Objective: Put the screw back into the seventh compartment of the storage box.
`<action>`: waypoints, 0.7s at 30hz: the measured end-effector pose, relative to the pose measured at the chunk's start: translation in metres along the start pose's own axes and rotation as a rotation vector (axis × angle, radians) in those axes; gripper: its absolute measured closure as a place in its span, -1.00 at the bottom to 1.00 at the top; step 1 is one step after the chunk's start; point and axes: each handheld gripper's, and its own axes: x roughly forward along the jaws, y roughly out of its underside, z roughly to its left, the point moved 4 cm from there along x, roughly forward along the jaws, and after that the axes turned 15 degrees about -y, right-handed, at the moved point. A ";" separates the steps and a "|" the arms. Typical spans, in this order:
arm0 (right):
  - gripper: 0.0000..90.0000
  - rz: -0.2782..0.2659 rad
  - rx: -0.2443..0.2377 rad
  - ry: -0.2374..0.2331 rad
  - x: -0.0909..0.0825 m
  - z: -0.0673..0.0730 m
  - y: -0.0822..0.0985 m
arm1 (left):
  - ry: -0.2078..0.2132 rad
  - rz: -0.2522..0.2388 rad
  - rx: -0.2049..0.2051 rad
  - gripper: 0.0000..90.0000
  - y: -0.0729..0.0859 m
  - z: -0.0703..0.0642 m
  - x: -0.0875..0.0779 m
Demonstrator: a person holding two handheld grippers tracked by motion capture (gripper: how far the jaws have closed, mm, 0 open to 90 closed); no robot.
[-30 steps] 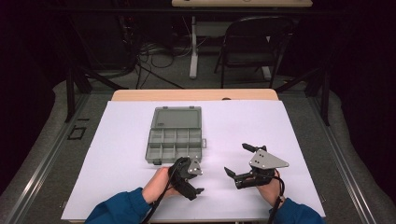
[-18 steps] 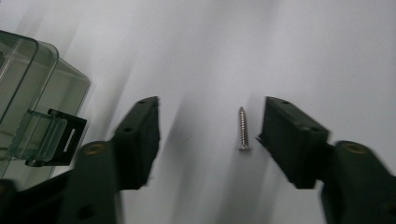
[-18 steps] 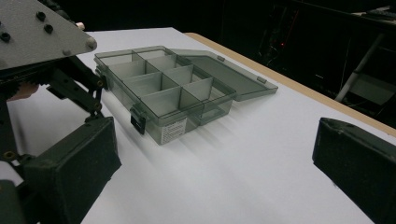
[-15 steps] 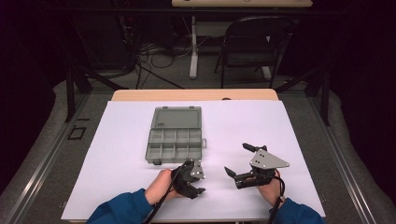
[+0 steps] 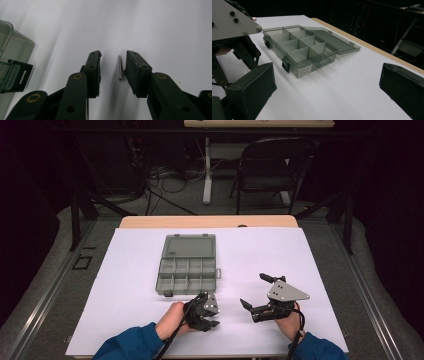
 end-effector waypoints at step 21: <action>-1.00 0.004 -0.001 0.006 -0.001 -0.001 0.000 | 0.035 -0.017 -0.025 0.96 0.003 0.003 0.000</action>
